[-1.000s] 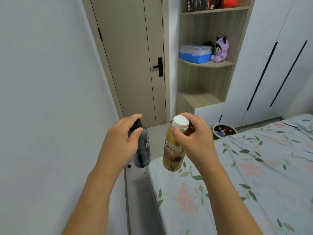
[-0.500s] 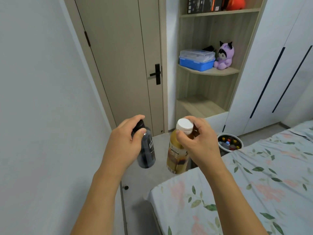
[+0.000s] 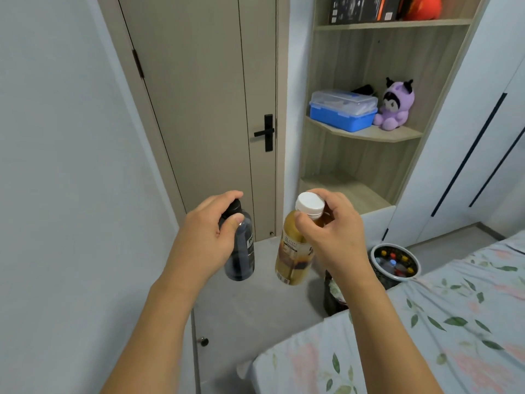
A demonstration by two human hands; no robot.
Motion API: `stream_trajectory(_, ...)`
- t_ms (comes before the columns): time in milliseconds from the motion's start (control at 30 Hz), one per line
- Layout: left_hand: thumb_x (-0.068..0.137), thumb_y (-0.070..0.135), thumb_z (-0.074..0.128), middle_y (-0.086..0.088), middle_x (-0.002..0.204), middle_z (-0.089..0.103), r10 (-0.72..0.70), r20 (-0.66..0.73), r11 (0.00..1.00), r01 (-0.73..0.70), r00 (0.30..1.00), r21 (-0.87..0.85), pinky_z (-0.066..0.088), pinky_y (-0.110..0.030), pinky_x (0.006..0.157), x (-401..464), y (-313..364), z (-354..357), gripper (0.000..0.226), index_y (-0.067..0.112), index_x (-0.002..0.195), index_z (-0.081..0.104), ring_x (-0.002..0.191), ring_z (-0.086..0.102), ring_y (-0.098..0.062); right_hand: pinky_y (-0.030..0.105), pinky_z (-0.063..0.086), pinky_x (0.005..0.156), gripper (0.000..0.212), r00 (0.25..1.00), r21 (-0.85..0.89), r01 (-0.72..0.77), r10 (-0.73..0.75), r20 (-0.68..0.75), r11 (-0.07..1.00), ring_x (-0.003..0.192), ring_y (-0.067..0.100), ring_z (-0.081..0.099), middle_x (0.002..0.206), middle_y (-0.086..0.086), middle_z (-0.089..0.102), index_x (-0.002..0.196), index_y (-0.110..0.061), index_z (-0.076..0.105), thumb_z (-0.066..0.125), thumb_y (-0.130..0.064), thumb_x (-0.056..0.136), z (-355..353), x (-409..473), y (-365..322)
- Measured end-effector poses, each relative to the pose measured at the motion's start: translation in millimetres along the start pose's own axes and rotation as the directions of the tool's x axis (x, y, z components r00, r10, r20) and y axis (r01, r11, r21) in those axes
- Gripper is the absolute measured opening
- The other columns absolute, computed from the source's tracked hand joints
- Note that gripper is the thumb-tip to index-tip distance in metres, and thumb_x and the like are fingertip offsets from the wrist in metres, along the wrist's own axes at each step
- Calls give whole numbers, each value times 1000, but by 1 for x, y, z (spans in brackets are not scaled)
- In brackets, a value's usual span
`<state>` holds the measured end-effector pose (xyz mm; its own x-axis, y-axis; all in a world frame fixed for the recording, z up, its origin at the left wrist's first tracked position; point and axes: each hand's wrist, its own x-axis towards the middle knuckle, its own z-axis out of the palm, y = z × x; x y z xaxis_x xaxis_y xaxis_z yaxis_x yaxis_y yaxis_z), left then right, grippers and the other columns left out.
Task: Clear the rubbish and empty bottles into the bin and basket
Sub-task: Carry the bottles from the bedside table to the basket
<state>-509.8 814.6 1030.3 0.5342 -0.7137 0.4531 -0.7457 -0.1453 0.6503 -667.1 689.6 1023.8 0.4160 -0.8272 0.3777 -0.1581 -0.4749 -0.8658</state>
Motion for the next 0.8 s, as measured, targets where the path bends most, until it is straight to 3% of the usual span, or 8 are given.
stream_trajectory(200,92,15,59,17,103,57,43,21,997,-42,999,-59,37,-4,71,86,-35,15,35,30,124,59,88,53,4,15,43,75,30,999,-42,-3,1,-48,999,93,3,55,100,-9,57,104,-31,59,71,-22,78,29,67,7)
stream_trajectory(300,91,15,60,15,104,59,72,46,996,-70,996,-62,37,-7,71,115,-43,28,35,30,123,60,84,53,4,12,42,74,29,997,-52,6,-10,-77,999,93,2,54,98,-10,56,102,-34,57,70,-23,78,30,92,15)
stream_trajectory(467,92,15,59,18,99,56,114,73,993,-111,991,-38,35,-4,70,151,-55,44,36,31,124,59,84,52,6,12,41,71,30,994,-32,11,-14,-111,999,91,5,55,98,-6,57,106,-26,61,70,-23,77,45,132,31)
stream_trajectory(633,92,16,59,18,104,58,94,69,995,-91,993,-42,38,-7,74,209,-103,48,35,33,123,59,90,55,-3,11,41,71,28,991,-32,-2,-2,-135,999,89,2,54,96,-9,56,101,-31,58,70,-24,77,92,186,47)
stream_trajectory(800,92,14,59,22,99,55,97,109,990,-85,989,-111,36,-3,72,288,-161,65,35,31,123,60,88,52,7,14,41,71,30,986,-76,-32,19,-166,997,89,5,56,95,-7,57,104,-25,62,71,-22,75,152,256,66)
